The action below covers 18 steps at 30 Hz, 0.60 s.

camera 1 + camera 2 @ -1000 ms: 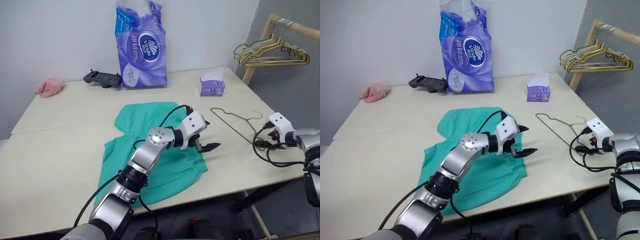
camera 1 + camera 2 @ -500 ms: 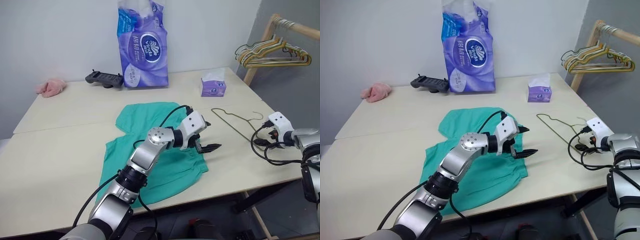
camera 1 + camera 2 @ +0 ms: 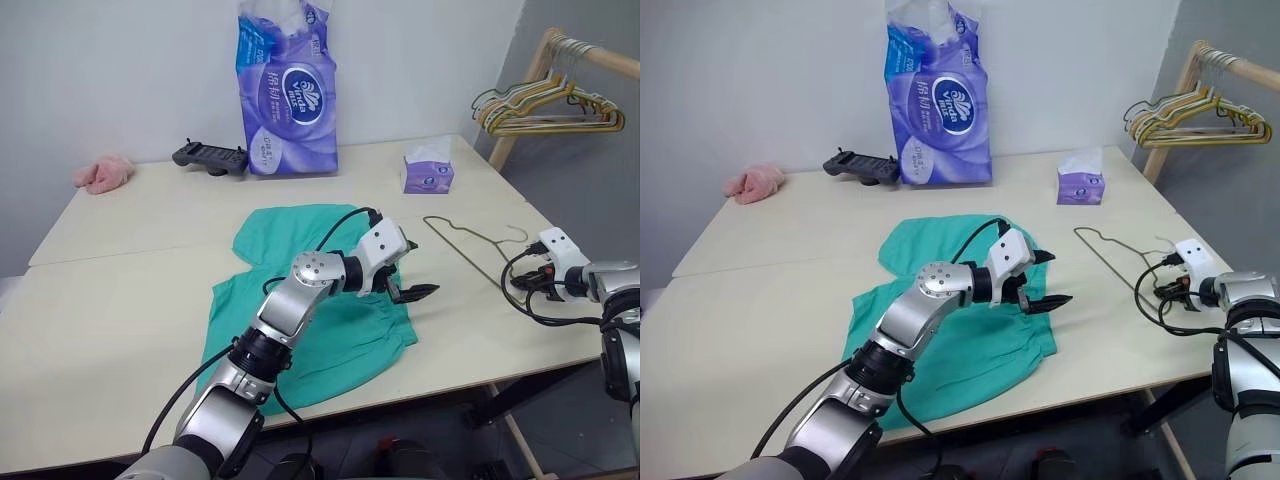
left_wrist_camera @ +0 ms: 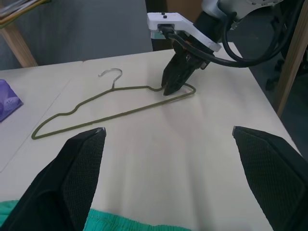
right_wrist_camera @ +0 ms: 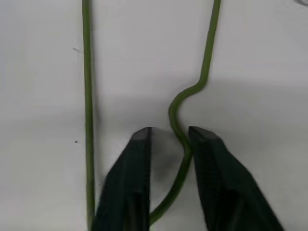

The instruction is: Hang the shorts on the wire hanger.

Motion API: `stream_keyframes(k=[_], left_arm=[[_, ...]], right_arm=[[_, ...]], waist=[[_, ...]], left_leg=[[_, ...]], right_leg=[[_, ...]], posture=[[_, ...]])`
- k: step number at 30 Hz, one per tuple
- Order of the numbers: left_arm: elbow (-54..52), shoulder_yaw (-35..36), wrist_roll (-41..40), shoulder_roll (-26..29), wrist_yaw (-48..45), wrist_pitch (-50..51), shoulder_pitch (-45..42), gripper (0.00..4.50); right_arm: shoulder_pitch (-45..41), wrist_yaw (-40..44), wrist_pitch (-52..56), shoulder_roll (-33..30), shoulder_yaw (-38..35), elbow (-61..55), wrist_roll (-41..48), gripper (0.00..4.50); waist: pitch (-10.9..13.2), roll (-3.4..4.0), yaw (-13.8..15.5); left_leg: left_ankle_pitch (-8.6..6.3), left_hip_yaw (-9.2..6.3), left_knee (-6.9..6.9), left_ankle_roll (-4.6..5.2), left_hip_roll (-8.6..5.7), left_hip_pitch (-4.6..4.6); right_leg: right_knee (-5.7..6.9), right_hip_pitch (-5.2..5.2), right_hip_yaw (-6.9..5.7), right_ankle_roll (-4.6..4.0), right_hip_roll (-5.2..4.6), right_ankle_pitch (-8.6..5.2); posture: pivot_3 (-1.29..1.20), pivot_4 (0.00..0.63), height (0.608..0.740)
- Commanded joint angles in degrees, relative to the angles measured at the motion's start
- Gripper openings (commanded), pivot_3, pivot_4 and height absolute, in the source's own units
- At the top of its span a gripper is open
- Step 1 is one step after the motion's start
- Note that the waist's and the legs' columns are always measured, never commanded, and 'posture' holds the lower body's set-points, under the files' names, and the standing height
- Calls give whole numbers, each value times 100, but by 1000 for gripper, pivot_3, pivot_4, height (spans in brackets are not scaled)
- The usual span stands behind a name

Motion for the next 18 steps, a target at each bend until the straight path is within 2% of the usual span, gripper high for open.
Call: stream_keyframes(k=[1, 9, 14, 18], left_arm=[[-364, 108, -107, -18, 10, 19, -114, 4500], [-163, 197, -74, -25, 35, -109, -239, 4500], [-15, 759, -296, 103, 161, 88, -472, 4500], [191, 988, -415, 338, -2, 76, -751, 4500]], right_arm=[[-126, -13, -151, -8, 71, -28, -148, 27], [-217, -155, -541, -131, 263, -120, -421, 27], [-268, -191, -1709, -543, 625, -526, -834, 27], [-237, -462, -2317, -739, 535, -899, -762, 27]], waist=[[0, 0, 5], [-1, 2, -2], [-1, 5, -16], [-1, 5, -45]], left_leg=[[0, 0, 1, 0, 0, 0], [0, 3, 1, -1, -2, 1], [0, 4, 1, -1, -4, 0], [0, 5, -1, -1, -2, -2]], right_leg=[[0, 0, 0, 0, 0, 0], [1, 0, 2, 1, -1, 0], [1, -2, 2, 1, -3, 0], [3, -7, 2, 2, -1, 0]], posture=[[20, 22, 740], [-10, 19, 740], [-36, 20, 740], [-60, 21, 740]])
